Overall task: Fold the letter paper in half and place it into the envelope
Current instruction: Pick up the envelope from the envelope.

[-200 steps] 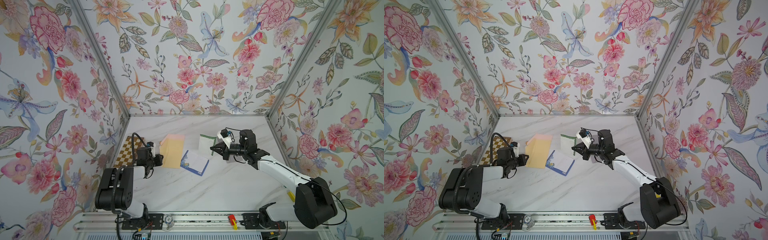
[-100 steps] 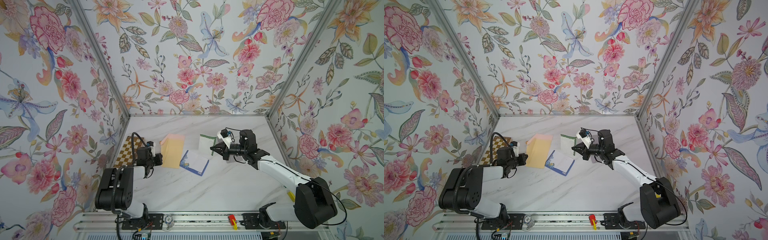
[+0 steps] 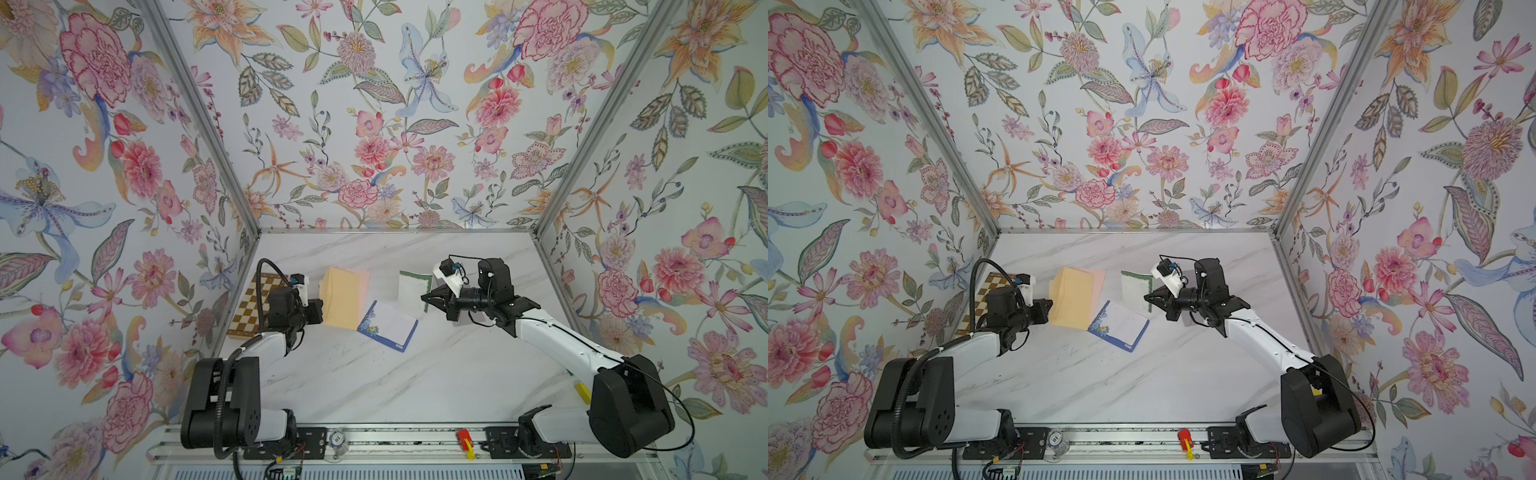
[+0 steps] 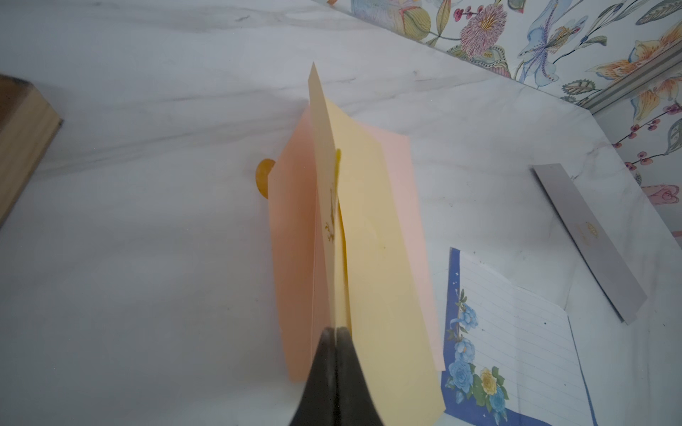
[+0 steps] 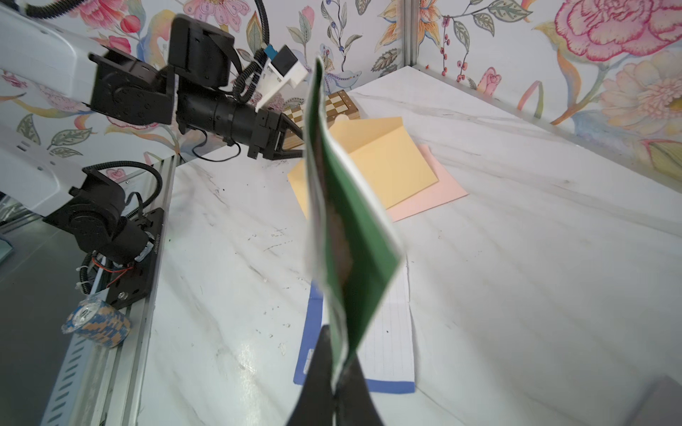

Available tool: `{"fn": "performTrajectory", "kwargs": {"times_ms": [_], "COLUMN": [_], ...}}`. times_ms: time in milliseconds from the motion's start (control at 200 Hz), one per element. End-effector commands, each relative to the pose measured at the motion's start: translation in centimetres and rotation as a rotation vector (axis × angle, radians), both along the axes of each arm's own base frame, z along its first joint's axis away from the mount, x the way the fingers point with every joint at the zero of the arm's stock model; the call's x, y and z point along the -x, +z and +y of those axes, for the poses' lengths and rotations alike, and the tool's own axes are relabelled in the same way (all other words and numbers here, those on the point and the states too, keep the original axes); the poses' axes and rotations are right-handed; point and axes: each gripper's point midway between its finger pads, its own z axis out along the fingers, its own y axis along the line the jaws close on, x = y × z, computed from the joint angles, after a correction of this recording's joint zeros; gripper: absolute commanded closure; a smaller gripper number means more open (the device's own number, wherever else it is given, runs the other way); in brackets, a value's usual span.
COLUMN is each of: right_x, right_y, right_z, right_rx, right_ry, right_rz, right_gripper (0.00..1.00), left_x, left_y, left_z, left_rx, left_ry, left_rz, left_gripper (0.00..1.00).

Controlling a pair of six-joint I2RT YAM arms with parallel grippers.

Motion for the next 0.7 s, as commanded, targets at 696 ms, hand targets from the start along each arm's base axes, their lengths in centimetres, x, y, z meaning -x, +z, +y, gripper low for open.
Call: {"fn": "performTrajectory", "kwargs": {"times_ms": [696], "right_x": [-6.1], "right_y": [3.5], "right_z": [-6.6], "right_rx": [0.903], "right_ry": [0.008], "right_rz": [-0.671], "right_gripper": [1.00], "left_x": [-0.1], "left_y": [10.3], "left_z": [-17.7], "left_rx": [-0.085], "left_ry": [-0.768], "left_rz": [-0.037], "left_gripper": [1.00]}}
